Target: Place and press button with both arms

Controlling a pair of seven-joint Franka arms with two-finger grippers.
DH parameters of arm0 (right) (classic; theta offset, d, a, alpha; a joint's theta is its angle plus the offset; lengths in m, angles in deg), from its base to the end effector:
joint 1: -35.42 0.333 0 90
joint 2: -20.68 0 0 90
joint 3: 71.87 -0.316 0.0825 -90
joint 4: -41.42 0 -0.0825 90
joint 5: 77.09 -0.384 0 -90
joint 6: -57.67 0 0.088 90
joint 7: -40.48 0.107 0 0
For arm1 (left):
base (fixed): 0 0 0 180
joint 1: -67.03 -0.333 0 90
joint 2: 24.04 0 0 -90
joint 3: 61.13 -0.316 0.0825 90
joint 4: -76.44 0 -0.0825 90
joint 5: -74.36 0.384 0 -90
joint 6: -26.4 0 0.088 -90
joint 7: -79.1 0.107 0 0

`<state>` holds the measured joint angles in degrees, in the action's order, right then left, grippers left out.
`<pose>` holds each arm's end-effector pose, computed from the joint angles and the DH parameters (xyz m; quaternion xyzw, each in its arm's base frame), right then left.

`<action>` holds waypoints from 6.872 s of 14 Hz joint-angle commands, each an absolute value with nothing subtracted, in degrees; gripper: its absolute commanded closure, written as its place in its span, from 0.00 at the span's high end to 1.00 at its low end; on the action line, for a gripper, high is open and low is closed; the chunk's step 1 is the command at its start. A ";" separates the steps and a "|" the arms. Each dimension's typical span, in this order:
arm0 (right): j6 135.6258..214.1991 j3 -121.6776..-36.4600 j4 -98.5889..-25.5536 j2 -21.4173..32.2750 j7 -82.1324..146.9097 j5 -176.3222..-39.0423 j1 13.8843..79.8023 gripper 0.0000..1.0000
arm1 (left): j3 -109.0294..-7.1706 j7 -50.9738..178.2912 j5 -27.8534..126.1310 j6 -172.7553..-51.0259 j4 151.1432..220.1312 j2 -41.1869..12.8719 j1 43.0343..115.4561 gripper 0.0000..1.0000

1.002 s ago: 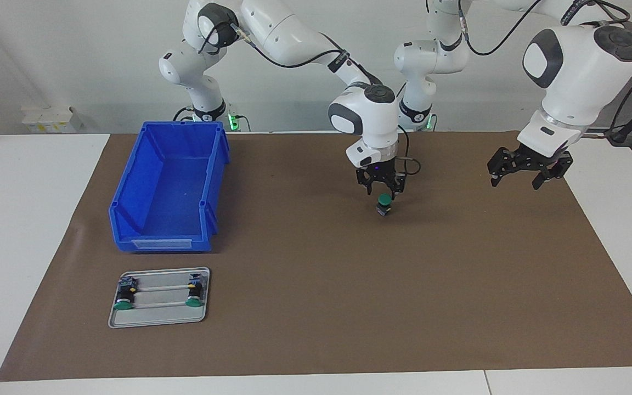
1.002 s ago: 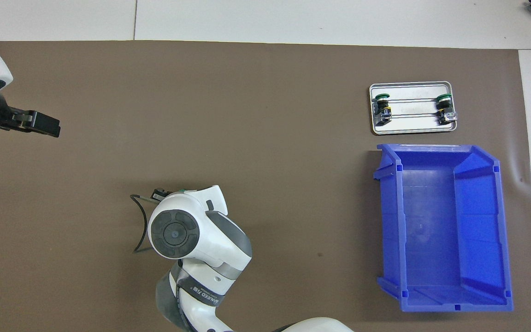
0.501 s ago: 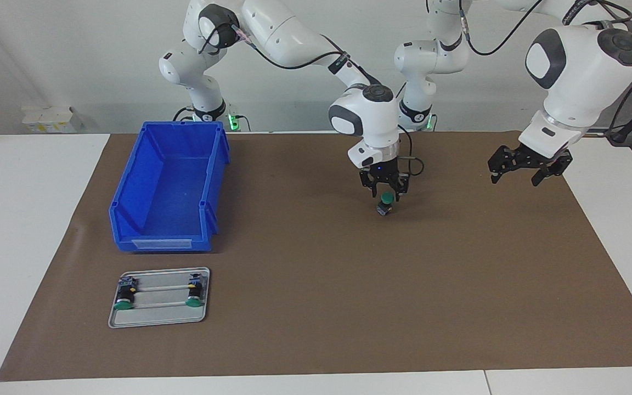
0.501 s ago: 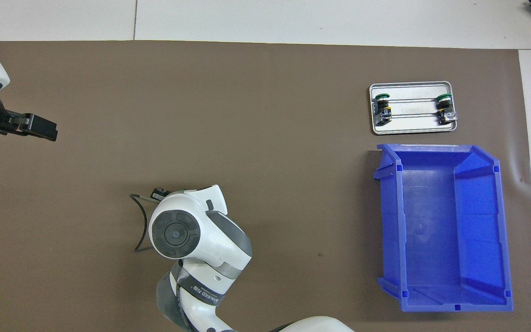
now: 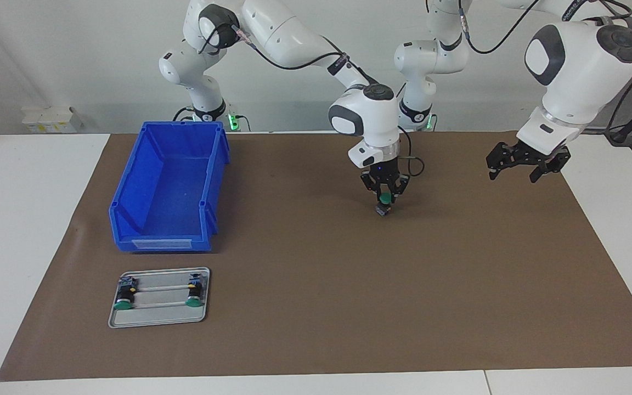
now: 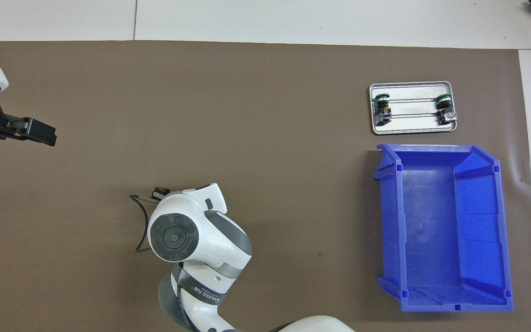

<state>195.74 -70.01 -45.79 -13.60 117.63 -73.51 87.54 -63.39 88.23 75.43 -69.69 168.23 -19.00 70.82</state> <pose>0.4647 0.5650 0.3402 -0.9672 0.2065 -0.0931 0.1148 0.5874 -0.0148 0.5687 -0.9955 0.0940 0.0071 0.0106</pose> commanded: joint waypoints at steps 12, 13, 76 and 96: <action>173.79 -70.29 -60.07 18.89 82.29 -76.28 64.37 0.00 | -57.44 86.92 76.12 -69.48 176.10 -22.81 65.45 1.00; 170.72 -70.20 -62.01 22.14 75.35 -77.78 60.68 0.00 | -57.44 87.01 76.12 -69.48 176.02 -22.81 65.45 1.00; 143.89 -70.29 -48.84 23.67 45.49 -74.28 35.77 1.00 | -57.52 80.24 76.56 -77.13 175.40 -24.04 63.07 1.00; 139.93 -70.02 -48.14 23.67 42.49 -73.57 35.33 1.00 | -57.52 80.24 76.56 -77.13 175.40 -24.04 62.99 1.00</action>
